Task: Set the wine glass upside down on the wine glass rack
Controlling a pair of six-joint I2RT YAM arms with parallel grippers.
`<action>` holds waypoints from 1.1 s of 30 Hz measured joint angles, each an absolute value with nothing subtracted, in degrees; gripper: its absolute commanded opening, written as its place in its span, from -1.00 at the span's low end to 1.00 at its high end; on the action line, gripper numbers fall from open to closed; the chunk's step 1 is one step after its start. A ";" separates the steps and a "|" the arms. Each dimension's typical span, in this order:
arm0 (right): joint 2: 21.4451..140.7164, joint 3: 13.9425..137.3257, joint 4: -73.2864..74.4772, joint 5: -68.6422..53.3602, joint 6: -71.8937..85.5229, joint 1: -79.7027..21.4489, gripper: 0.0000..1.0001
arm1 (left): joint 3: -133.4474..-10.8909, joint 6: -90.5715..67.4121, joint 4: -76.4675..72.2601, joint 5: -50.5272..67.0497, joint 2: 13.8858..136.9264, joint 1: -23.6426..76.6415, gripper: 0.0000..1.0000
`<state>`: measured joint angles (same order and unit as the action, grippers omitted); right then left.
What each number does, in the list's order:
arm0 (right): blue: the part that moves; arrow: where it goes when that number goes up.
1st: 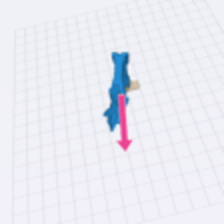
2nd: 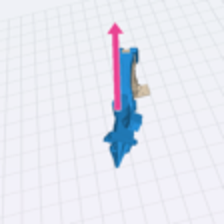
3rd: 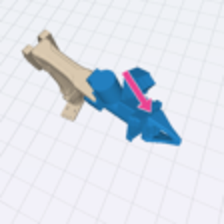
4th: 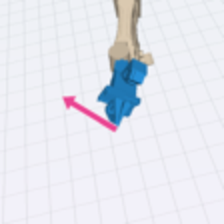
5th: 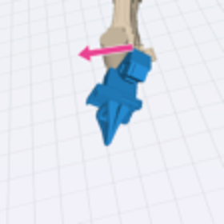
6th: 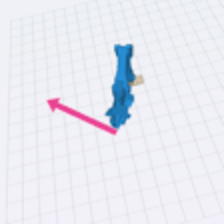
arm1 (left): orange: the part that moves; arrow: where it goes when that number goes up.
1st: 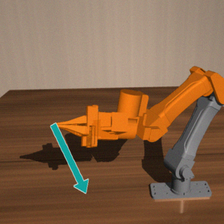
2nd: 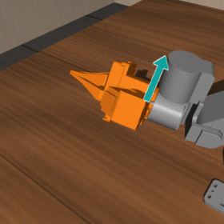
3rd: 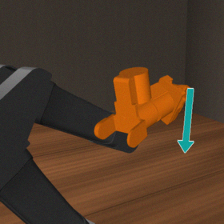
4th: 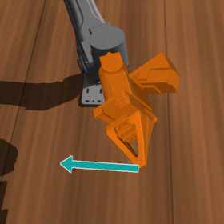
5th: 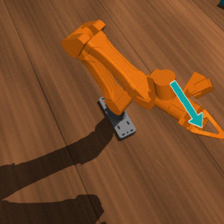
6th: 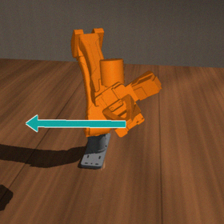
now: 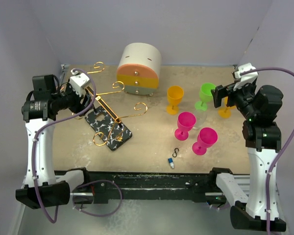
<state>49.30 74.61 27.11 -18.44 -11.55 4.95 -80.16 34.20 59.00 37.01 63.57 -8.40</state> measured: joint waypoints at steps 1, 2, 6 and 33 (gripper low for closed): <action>49.25 74.61 27.11 -18.79 -11.53 4.95 1.00 | -80.53 34.15 59.02 36.99 64.18 -8.19 0.21; 49.21 74.61 27.14 -19.05 -11.53 4.95 1.00 | -80.97 34.15 59.05 36.80 64.84 -7.75 0.18; 48.82 74.48 27.07 -19.16 -11.53 4.95 1.00 | -81.91 33.65 59.00 34.28 66.94 -4.19 0.12; 47.59 72.40 26.79 -20.58 -11.14 6.07 1.00 | -72.12 -6.33 34.81 25.45 66.54 1.41 -1.00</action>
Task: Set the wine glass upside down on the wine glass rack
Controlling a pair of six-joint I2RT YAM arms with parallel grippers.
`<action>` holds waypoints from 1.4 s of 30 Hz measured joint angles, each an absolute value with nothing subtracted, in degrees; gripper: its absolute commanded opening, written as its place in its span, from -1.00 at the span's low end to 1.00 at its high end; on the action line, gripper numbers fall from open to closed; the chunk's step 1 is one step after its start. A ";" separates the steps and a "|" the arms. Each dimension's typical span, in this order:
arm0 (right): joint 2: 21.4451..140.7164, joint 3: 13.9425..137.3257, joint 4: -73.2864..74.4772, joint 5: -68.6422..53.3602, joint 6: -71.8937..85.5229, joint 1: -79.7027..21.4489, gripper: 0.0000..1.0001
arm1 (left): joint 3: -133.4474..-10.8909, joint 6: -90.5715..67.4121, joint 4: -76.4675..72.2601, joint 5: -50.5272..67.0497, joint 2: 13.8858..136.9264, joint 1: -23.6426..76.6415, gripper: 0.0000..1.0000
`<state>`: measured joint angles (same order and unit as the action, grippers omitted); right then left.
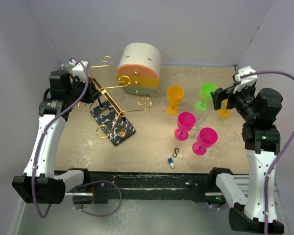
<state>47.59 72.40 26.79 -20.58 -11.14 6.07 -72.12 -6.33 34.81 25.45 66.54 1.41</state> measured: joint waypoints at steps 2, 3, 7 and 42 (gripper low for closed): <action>47.59 72.40 26.79 -20.56 -11.14 6.07 1.00 | -72.16 -6.72 34.85 25.08 66.54 1.41 -1.00; 47.62 72.40 26.79 -20.56 -11.14 6.07 1.00 | -72.16 -6.92 34.81 24.62 66.52 1.43 -1.00; 48.05 72.40 26.76 -20.58 -11.14 6.07 1.00 | -71.85 -8.49 34.24 22.02 66.11 1.74 -1.00; 56.03 73.89 28.01 -24.16 -12.32 6.44 1.00 | -67.48 -44.40 24.27 18.61 67.70 3.07 -0.59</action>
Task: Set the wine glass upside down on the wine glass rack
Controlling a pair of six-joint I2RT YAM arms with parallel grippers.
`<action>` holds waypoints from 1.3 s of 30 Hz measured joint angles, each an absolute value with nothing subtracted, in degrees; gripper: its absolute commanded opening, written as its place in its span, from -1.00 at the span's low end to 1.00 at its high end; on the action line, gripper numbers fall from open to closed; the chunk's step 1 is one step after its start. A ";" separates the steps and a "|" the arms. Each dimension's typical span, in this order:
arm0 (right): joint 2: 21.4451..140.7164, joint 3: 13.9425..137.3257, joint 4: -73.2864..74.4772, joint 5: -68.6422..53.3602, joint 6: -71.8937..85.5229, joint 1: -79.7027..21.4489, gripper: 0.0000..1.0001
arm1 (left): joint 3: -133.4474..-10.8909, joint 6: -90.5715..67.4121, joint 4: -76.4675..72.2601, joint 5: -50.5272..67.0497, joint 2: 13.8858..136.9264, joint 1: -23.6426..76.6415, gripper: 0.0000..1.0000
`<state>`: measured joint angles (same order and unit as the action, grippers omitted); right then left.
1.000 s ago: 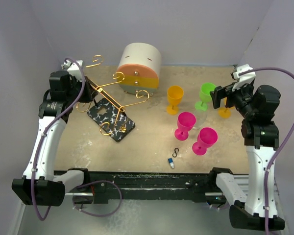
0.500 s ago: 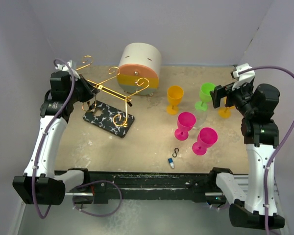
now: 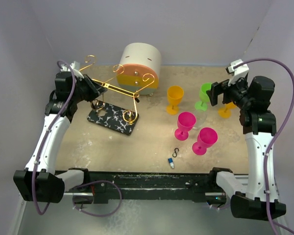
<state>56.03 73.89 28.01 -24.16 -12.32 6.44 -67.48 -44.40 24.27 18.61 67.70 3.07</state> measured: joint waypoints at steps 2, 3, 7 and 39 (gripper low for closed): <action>56.64 74.04 28.18 -24.43 -12.60 6.44 1.00 | -66.41 -44.40 24.36 20.12 67.31 3.73 -0.47; 56.84 74.04 28.42 -24.67 -12.67 6.44 1.00 | -65.87 -44.34 24.60 20.88 67.18 4.19 -0.42; 57.04 74.04 29.30 -25.15 -12.88 6.44 1.00 | -64.49 -43.92 24.97 24.32 67.13 5.43 -0.27; 65.91 70.39 38.35 -27.49 -28.60 -1.74 0.94 | -84.66 -0.25 45.47 23.40 62.00 5.65 0.98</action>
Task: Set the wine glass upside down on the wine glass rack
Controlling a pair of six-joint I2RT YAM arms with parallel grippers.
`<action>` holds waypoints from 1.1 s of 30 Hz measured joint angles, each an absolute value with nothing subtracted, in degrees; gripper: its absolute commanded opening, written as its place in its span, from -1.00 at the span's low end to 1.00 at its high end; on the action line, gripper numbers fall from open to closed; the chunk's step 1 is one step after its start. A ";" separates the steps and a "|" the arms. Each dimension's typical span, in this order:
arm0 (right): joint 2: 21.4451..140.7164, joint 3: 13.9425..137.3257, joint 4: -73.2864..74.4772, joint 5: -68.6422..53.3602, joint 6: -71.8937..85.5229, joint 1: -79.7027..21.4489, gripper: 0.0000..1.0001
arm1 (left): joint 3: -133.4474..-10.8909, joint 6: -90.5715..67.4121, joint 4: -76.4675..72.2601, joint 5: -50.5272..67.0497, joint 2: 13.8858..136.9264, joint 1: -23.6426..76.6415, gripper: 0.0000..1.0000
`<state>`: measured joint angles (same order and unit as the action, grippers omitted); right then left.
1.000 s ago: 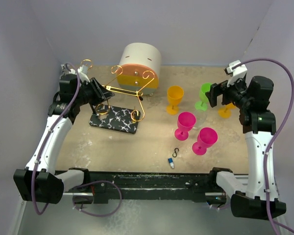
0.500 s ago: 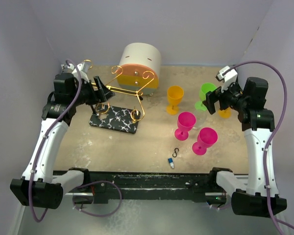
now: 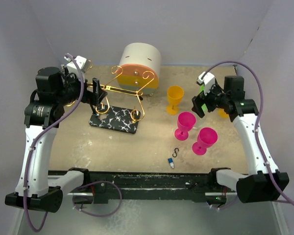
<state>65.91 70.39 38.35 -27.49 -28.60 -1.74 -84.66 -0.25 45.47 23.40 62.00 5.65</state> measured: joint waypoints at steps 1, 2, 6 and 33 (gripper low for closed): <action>66.96 70.39 37.71 -26.52 -28.18 -3.09 0.92 | -85.41 1.34 46.04 23.64 62.00 5.65 0.98; 68.01 70.39 36.60 -25.85 -27.55 -4.29 0.89 | -85.93 2.85 46.57 23.73 62.00 5.65 0.98; 72.58 72.01 32.86 -22.59 -24.10 -7.46 0.73 | -86.43 8.01 48.77 23.05 62.00 5.65 0.98; 103.83 94.19 32.82 -6.98 -12.47 -15.75 -0.37 | -88.62 15.59 48.93 17.56 61.34 3.88 0.98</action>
